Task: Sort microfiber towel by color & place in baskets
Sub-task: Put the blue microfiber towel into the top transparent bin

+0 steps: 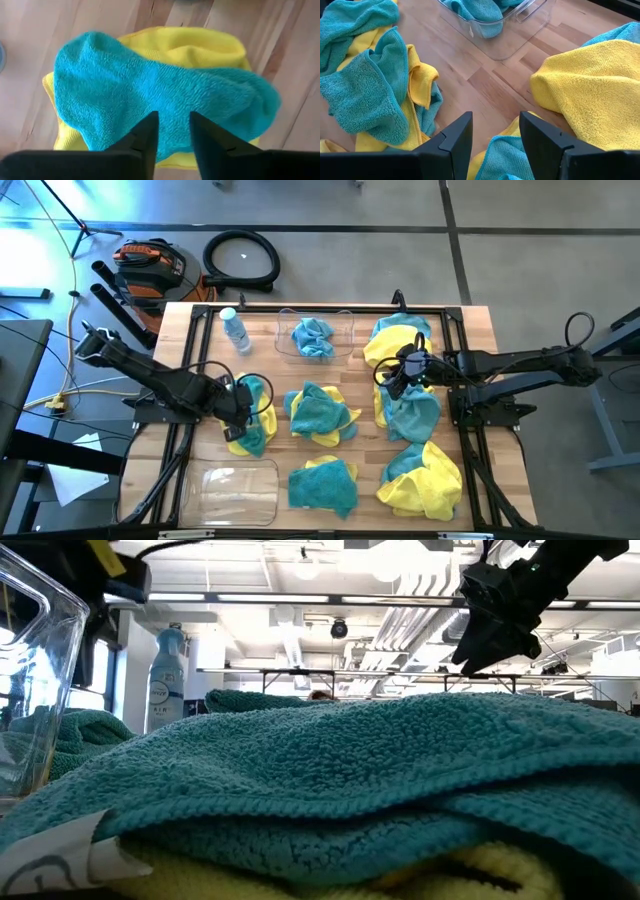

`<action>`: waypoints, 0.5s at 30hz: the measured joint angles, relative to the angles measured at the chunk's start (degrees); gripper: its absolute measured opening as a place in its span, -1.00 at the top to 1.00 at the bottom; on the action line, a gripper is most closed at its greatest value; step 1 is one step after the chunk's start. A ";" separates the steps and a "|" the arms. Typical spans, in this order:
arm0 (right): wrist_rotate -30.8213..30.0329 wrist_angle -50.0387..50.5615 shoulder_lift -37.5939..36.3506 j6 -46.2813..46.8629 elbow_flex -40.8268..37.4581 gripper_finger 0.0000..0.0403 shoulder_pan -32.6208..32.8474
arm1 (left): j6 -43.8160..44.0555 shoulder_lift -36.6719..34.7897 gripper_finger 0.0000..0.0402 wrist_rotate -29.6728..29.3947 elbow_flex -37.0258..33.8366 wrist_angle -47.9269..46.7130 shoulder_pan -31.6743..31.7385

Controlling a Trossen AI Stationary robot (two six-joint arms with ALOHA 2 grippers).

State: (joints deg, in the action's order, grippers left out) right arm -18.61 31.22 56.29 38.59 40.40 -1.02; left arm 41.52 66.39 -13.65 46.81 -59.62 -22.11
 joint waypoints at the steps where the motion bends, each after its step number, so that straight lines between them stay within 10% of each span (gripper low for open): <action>1: 0.00 0.02 0.00 0.00 -0.02 0.22 0.00 | 0.07 0.00 0.41 1.15 -0.62 0.12 0.00; 15: -0.92 0.02 0.00 -0.02 0.00 0.22 0.00 | -0.18 0.00 0.32 3.75 -12.68 9.23 0.00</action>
State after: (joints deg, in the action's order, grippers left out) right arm -19.53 31.24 56.29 38.57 40.40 -1.02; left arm 41.34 66.39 -9.90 34.13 -50.39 -22.11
